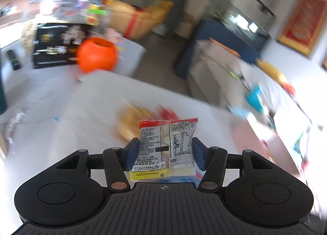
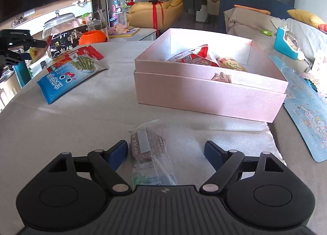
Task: Organize snacks
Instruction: 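Lift both clear packets off the table with both tools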
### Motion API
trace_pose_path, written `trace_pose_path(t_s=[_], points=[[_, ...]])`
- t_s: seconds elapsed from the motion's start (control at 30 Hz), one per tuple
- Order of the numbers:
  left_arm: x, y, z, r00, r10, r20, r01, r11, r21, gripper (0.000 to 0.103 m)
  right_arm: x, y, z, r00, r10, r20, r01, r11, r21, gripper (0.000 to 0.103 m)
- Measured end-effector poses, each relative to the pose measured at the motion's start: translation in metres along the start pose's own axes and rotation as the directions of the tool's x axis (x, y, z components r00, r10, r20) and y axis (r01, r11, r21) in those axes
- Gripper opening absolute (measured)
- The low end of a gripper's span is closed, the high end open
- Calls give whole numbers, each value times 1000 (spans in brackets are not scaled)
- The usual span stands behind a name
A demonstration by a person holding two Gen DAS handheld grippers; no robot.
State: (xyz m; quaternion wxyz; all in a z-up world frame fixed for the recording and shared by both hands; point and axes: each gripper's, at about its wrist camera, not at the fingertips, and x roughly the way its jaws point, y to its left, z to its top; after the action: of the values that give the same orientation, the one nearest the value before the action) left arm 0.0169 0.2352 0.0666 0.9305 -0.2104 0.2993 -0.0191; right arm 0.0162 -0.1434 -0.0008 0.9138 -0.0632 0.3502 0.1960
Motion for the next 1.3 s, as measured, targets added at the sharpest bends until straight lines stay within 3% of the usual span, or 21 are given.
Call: trace_pose_path(t_s=[0.2, 0.33, 0.57, 0.93, 1.3], points=[[-2, -89, -68, 993, -39, -108, 66, 963, 261, 61, 0, -1, 0, 1000, -3, -3, 3, 1000, 2, 87], [14, -122, -104, 985, 23, -172, 43, 928, 369, 61, 1, 0, 0, 1000, -2, -4, 2, 1000, 0, 88], [25, -127, -116, 979, 60, -193, 18, 925, 379, 64, 7, 2, 3, 998, 44, -41, -45, 999, -31, 103], [29, -134, -114, 970, 74, -231, 13, 934, 356, 79, 7, 2, 3, 997, 54, -46, -56, 998, -40, 103], [30, -135, -116, 971, 59, -230, 22, 942, 336, 86, 5, 1, 1, 997, 59, -41, -61, 997, -38, 103]])
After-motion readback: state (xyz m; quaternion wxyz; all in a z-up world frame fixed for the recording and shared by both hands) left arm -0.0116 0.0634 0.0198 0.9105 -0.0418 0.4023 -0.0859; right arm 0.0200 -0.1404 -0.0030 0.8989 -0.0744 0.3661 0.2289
